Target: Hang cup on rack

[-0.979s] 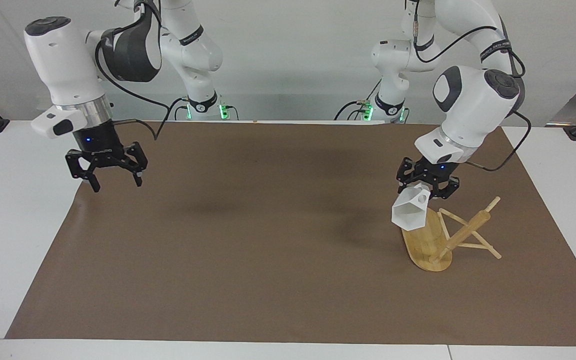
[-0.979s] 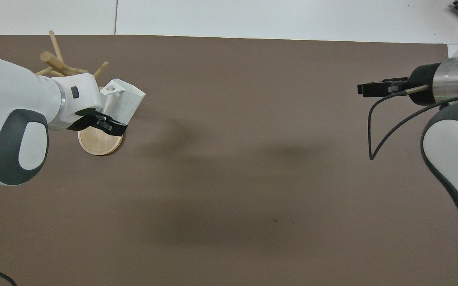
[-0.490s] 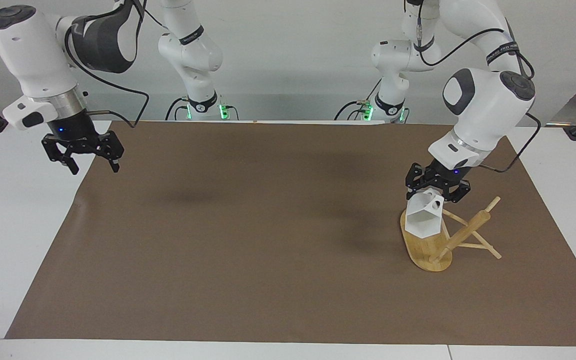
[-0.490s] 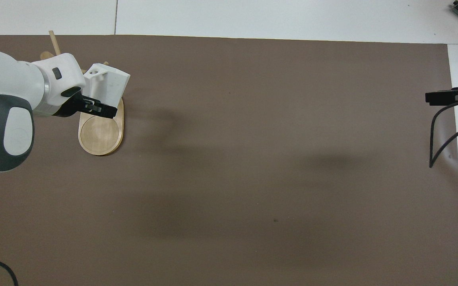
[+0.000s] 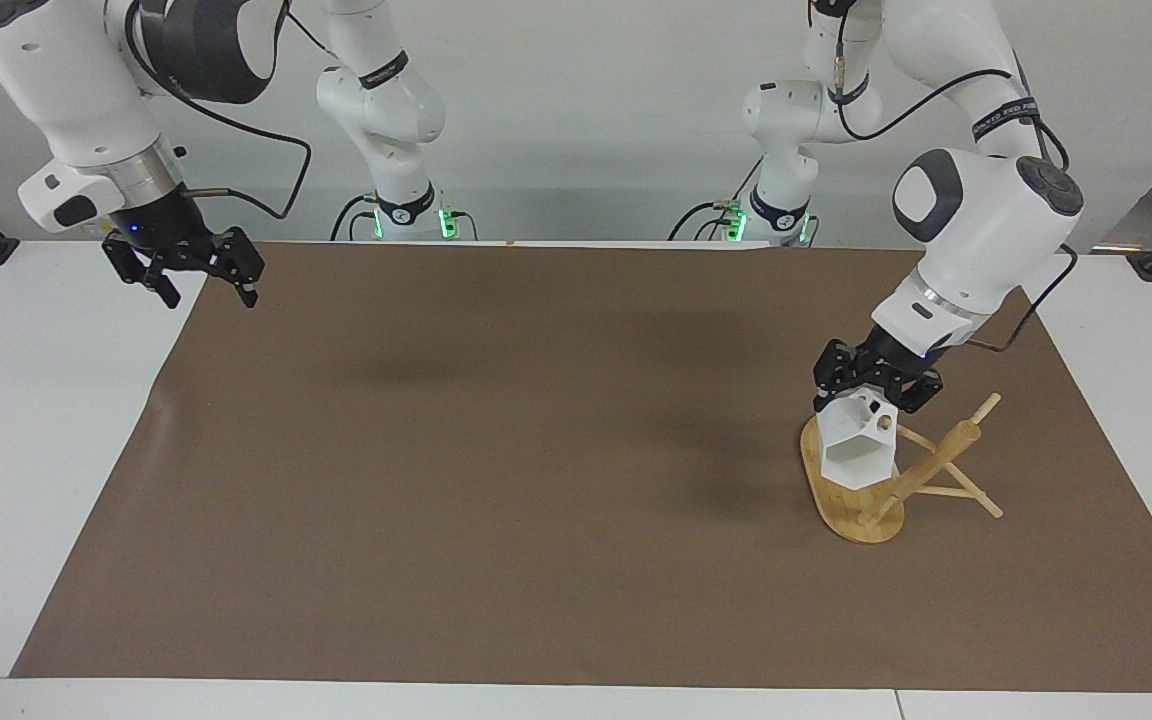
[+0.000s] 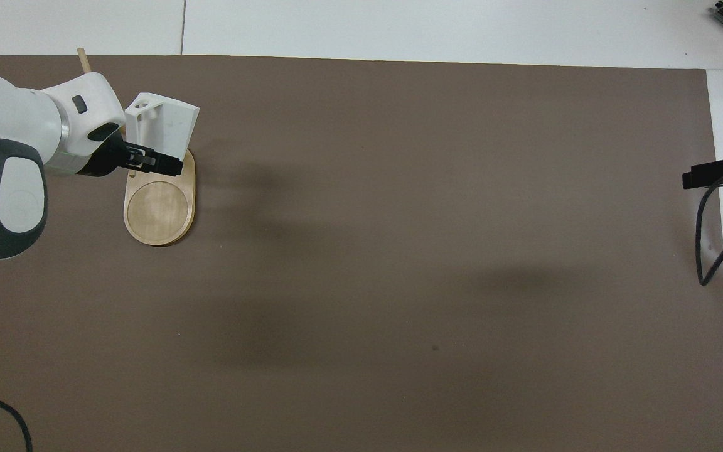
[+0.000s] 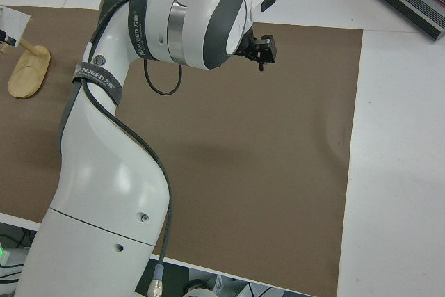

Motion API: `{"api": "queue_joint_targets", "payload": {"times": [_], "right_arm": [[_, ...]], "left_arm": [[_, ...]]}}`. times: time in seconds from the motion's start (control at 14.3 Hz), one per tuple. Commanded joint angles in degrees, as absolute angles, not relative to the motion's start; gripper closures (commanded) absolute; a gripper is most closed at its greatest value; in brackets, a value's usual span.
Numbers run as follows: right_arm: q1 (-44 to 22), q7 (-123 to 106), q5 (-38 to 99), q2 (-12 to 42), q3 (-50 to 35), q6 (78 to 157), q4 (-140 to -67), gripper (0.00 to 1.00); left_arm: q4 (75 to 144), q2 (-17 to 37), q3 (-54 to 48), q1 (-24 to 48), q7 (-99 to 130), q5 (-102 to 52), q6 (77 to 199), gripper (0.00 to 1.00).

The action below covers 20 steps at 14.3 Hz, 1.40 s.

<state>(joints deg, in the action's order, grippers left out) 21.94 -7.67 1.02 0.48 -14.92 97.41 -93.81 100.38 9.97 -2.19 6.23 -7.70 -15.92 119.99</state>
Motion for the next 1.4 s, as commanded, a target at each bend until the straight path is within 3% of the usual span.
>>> {"api": "queue_joint_targets", "payload": {"times": [0.0, 0.63, 0.84, 0.91, 0.98, 1.05, 1.12, 1.33], "right_arm": [[20.40, -6.42, 1.93, -0.61, -15.12, 96.33, -93.52, 0.00], [20.57, -6.68, 1.76, -0.88, -14.68, 97.56, -94.39, 0.00], [19.43, -6.94, 0.97, -0.79, -13.46, 101.25, -94.92, 0.00], [16.99, -6.94, 0.97, -0.88, -11.19, 101.16, -95.01, 0.00], [14.09, -7.03, 0.97, -0.88, -7.51, 101.25, -95.01, 0.00], [11.37, -7.12, 0.97, -0.88, -4.25, 101.25, -95.10, 0.00], [10.03, -7.55, 0.97, -0.88, -2.57, 101.25, -95.18, 0.00], [9.67, -10.45, 0.97, -0.97, -1.50, 101.86, -95.71, 0.00]], "left_arm": [[99.23, 10.81, -2.81, 5.45, -0.65, -16.79, 120.85, 1.00], [99.93, 10.28, -2.73, 3.70, 6.77, -17.14, 118.30, 1.00], [100.02, 10.28, -2.72, 3.17, 7.91, -17.05, 118.74, 1.00], [100.19, 10.28, -2.72, 3.16, 7.91, -17.05, 118.91, 0.96], [100.20, 10.28, -2.72, 3.16, 7.91, -17.05, 118.83, 0.80], [100.20, 10.28, -2.72, 3.08, 8.00, -16.96, 118.57, 0.52], [100.11, 10.28, -2.64, 3.08, 7.91, -16.88, 118.13, 0.38], [99.93, 9.85, -2.55, 3.08, 7.82, -16.26, 117.25, 0.13]]}}
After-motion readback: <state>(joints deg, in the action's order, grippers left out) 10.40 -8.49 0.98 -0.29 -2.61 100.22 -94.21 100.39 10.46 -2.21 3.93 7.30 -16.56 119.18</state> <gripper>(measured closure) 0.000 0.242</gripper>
